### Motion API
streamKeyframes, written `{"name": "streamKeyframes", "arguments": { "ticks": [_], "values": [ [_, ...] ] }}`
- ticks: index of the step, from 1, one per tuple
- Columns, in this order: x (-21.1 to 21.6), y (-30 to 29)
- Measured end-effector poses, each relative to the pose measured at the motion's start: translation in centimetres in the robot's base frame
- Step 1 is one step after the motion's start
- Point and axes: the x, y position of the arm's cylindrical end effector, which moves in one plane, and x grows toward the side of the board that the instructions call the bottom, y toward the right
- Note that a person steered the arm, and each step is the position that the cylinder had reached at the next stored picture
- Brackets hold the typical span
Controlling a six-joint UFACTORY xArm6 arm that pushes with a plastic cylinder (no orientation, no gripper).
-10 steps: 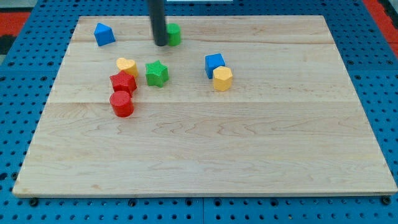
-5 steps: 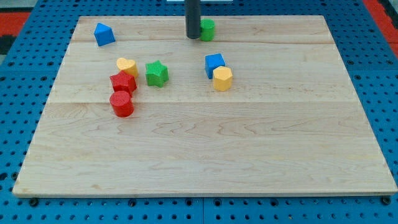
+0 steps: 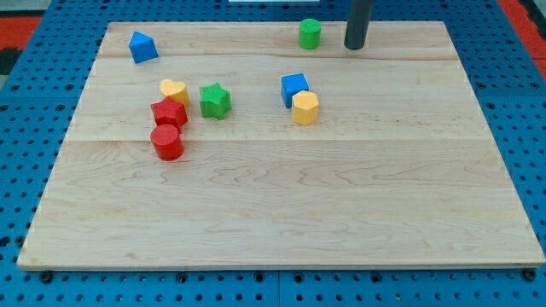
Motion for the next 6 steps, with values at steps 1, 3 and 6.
{"name": "streamKeyframes", "arguments": {
  "ticks": [1,3,6],
  "values": [
    [-2.7,-1.9],
    [-1.6,-11.8],
    [0.4,-8.5]
  ]
}}
